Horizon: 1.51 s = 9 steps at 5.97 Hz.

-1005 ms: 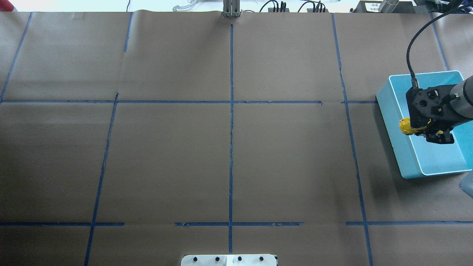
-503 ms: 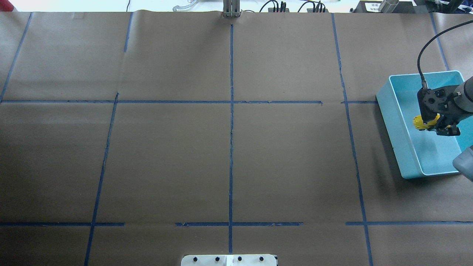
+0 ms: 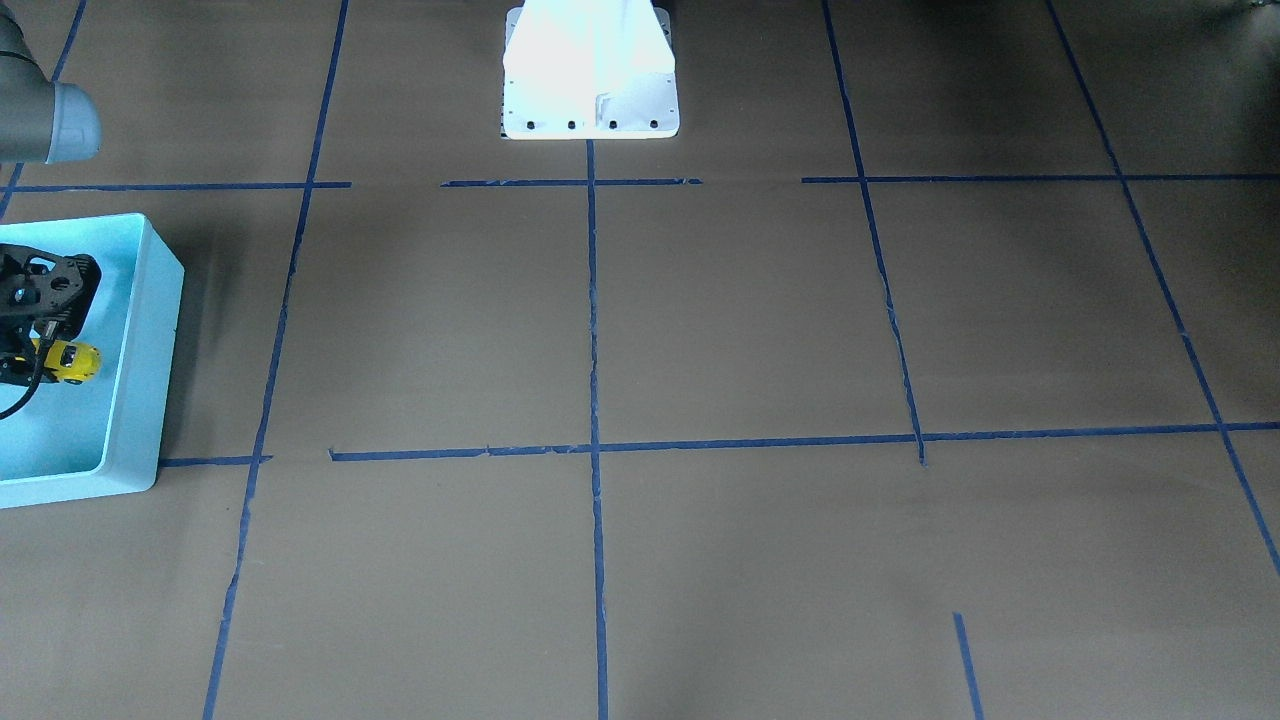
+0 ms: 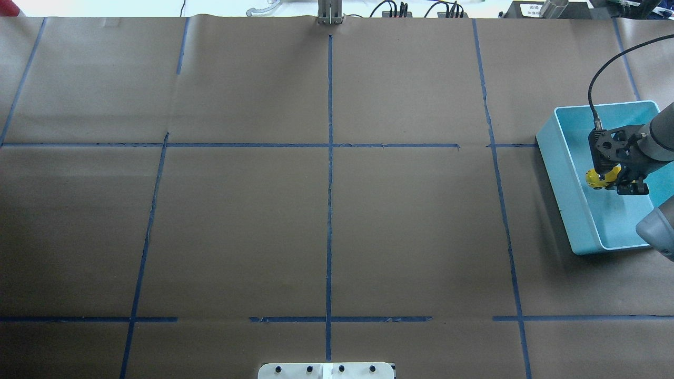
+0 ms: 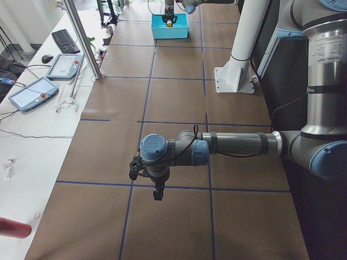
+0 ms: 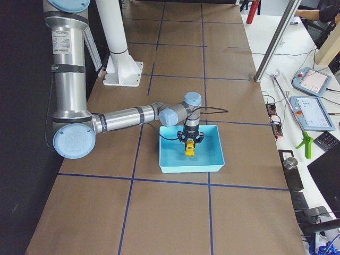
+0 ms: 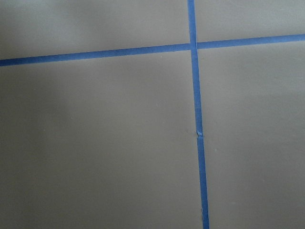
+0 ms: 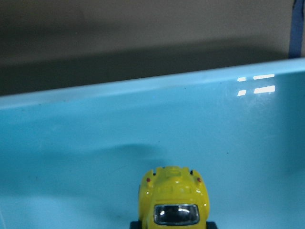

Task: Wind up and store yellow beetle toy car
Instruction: 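Carry the car over the blue bin and open the right gripper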

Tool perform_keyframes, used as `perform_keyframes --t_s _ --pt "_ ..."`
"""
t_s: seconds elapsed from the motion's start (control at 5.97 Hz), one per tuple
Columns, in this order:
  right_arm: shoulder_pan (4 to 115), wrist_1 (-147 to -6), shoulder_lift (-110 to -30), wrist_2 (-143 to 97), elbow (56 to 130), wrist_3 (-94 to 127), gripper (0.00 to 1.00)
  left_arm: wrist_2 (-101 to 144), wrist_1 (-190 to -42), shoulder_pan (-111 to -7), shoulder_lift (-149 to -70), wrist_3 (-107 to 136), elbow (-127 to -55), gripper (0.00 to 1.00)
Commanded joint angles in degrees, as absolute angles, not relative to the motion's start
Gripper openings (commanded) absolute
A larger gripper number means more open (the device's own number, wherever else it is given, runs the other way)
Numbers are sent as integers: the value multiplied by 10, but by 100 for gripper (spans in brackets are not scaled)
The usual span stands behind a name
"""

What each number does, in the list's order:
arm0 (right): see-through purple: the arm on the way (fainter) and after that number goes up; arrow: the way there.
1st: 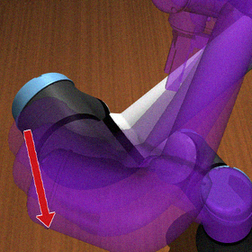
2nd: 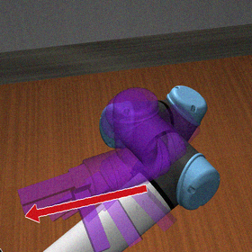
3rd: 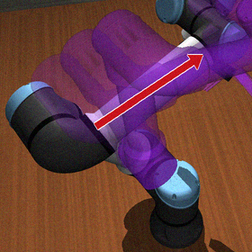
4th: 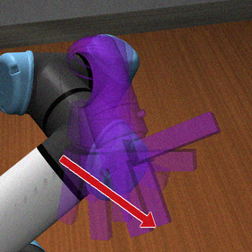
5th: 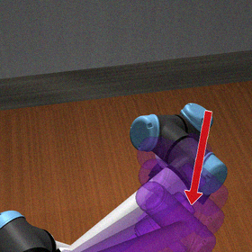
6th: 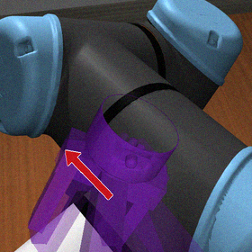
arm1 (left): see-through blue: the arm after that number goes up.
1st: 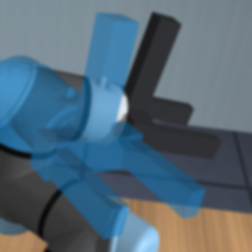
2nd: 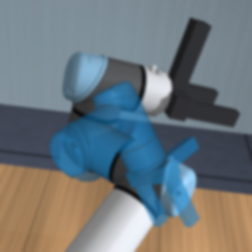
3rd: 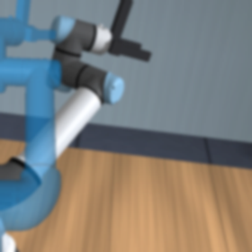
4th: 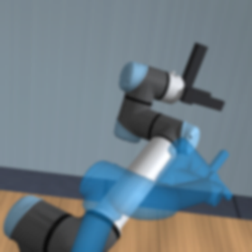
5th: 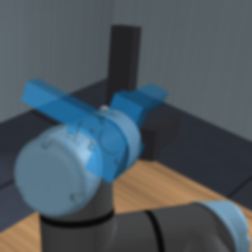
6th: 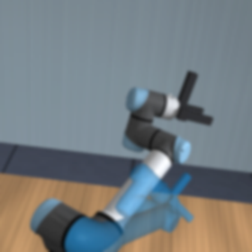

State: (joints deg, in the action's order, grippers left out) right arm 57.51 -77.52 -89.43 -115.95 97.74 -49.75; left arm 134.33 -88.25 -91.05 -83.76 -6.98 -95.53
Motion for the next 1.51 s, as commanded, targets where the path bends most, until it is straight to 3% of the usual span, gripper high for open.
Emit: perform_keyframes --t_s 0.0,0.34,0.5,0.67,1.01,1.34 --pt "572 -774 -892 -1161 974 -497 29 1343 -882 -911 -838 -69 -955 100" --pt "572 -775 -890 -1164 976 -493 69 1344 -882 -911 -838 -69 -956 100" --pt "573 -775 -891 -1182 980 -492 78 1344 -882 -911 -838 -69 -957 100" --pt "574 -774 -892 -1189 986 -493 98 1344 -882 -911 -838 -69 -957 100" --pt "600 -783 -920 -1207 1056 -494 100 1344 -882 -911 -837 -69 -957 100" --pt "731 -853 -953 -1279 1077 -496 100 1344 -882 -911 -837 -69 -957 100"
